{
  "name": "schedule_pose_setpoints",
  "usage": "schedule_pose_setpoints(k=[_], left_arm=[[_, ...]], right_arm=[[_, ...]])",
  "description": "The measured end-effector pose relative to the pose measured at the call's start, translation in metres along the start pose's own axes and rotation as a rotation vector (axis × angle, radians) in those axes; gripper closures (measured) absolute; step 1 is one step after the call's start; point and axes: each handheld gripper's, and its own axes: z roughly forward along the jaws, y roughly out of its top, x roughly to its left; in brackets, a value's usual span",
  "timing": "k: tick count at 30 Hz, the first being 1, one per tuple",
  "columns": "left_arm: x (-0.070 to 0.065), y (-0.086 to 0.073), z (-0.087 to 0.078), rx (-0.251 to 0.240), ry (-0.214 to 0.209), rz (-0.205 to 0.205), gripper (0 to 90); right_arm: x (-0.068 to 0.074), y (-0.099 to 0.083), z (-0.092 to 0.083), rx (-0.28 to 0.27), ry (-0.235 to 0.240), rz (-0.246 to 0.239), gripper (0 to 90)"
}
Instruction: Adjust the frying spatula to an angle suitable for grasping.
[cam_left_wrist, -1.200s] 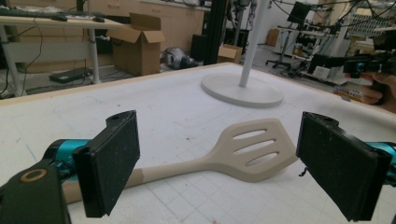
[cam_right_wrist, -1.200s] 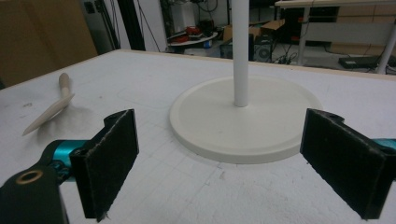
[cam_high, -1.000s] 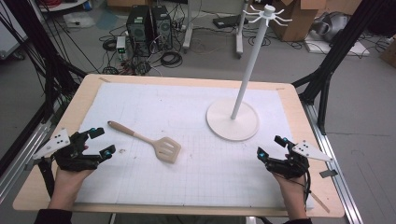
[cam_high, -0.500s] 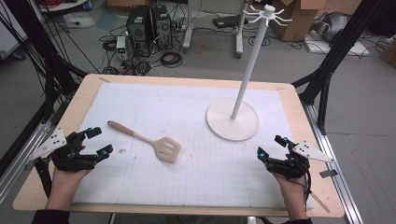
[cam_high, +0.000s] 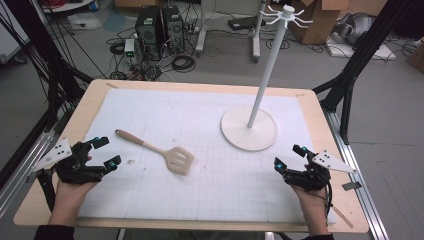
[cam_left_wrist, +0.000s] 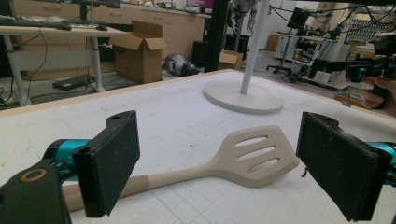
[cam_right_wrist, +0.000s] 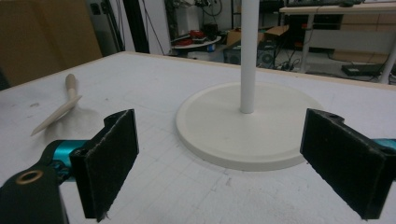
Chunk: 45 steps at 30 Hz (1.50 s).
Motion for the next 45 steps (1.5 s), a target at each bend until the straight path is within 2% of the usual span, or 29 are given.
schedule_pose_setpoints(k=[6, 15, 23, 28, 31, 32, 34, 36, 37, 39, 45], left_arm=[[-0.001, 0.001, -0.001, -0.005, 0.001, 0.014, 13.9], [0.000, 0.001, 0.000, -0.002, -0.007, 0.009, 13.9], [0.000, 0.001, 0.000, 0.003, -0.014, 0.009, 13.9], [0.000, 0.000, -0.001, 0.002, -0.016, 0.007, 13.9], [0.000, 0.001, -0.001, 0.003, -0.018, 0.006, 14.0], [0.000, 0.000, 0.000, 0.003, -0.018, 0.005, 13.9], [0.000, 0.000, 0.000, 0.002, -0.021, 0.003, 13.9], [0.000, 0.000, 0.000, 0.005, -0.023, 0.005, 13.9], [0.000, 0.000, 0.001, 0.005, -0.024, 0.005, 13.9], [0.000, 0.000, 0.001, 0.005, -0.024, 0.002, 13.9], [0.001, -0.001, 0.001, 0.005, -0.025, 0.000, 13.9]], right_arm=[[0.007, 0.005, 0.003, -0.010, 0.027, -0.010, 10.4], [0.020, 0.014, 0.013, -0.024, 0.073, -0.038, 10.4], [0.033, 0.028, 0.029, -0.033, 0.125, -0.062, 10.3], [0.049, 0.046, 0.050, -0.010, 0.186, -0.100, 10.4], [0.055, 0.052, 0.057, -0.005, 0.205, -0.113, 10.4], [0.061, 0.058, 0.065, 0.000, 0.226, -0.129, 10.5], [0.064, 0.061, 0.070, 0.007, 0.239, -0.131, 10.5], [0.073, 0.069, 0.082, 0.017, 0.270, -0.140, 10.5], [0.073, 0.069, 0.082, 0.017, 0.270, -0.140, 10.5], [0.081, 0.076, 0.094, 0.025, 0.290, -0.159, 10.6], [0.096, 0.088, 0.115, 0.037, 0.329, -0.168, 10.7]])
